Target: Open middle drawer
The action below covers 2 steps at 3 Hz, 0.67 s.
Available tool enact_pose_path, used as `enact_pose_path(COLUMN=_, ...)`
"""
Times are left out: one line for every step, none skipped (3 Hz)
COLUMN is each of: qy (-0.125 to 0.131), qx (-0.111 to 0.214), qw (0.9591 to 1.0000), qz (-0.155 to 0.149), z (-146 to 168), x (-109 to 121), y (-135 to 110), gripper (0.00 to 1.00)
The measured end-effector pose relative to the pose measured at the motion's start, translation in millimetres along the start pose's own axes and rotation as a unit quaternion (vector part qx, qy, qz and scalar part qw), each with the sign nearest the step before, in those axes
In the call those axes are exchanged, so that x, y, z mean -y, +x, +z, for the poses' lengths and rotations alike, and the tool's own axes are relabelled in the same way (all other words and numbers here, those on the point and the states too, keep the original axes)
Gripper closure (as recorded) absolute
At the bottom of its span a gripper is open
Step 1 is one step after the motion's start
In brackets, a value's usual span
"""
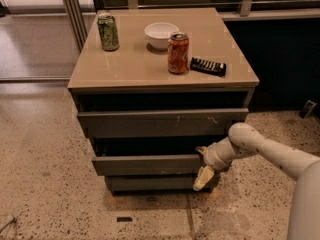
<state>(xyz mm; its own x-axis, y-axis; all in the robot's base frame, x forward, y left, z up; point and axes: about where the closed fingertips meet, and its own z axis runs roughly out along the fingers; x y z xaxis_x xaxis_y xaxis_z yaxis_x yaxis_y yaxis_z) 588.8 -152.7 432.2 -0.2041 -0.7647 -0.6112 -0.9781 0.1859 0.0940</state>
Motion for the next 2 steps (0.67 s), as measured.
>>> enact_pose_path(qy=-0.024, qx=0.007, qw=0.9996, qz=0.015, z=-9.6, x=-21.7, y=4.1, gripper=0.00)
enact_pose_path(qy=-0.059, qx=0.017, qw=0.9975, qz=0.034, z=-15.1, x=-48.0, y=8.0, gripper=0.00)
